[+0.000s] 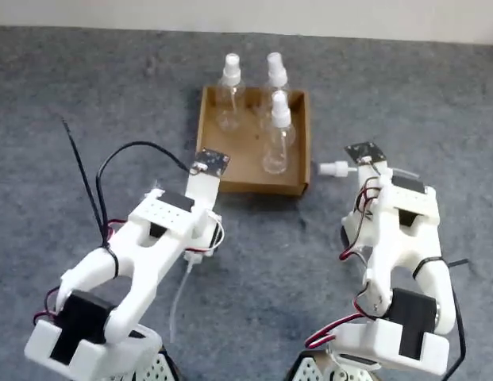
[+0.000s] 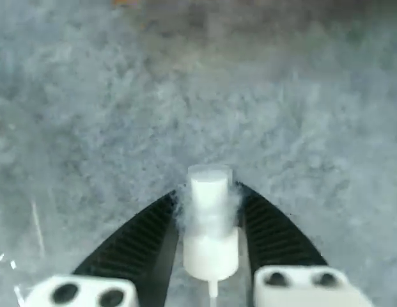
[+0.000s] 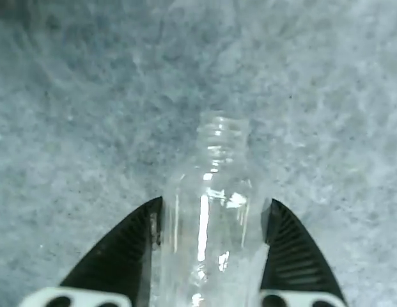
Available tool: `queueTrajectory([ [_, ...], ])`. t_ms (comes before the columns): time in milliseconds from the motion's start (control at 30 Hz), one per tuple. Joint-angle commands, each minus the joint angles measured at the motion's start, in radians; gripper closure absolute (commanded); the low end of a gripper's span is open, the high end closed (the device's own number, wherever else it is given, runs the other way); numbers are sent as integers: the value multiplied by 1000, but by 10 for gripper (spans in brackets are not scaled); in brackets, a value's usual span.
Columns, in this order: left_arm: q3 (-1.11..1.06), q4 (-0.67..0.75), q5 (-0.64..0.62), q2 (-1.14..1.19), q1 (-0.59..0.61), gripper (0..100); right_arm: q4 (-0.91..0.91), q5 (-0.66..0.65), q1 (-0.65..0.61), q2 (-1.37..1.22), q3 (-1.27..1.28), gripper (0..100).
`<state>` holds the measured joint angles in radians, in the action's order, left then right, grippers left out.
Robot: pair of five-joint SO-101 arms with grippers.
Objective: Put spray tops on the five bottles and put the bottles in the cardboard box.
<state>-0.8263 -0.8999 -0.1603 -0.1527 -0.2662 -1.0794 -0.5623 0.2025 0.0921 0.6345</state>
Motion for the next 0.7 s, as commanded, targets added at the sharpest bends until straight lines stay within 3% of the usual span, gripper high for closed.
queueTrajectory([
  [0, 38, -69, 84, -62, 8, 983, 7, 9, -13, 16, 7, 886],
  [100, 38, -114, 157, -136, 38, 997, 5, 0, 13, 16, 7, 885],
  [233, 48, -206, 230, -232, 64, 997, 2, -117, 84, 16, 7, 872],
  [467, 48, -235, 216, -303, 73, 997, 1, -172, 194, 16, 7, 722],
  [667, 47, -235, 193, -303, 74, 997, -1, -176, 196, 16, 5, 698],
])
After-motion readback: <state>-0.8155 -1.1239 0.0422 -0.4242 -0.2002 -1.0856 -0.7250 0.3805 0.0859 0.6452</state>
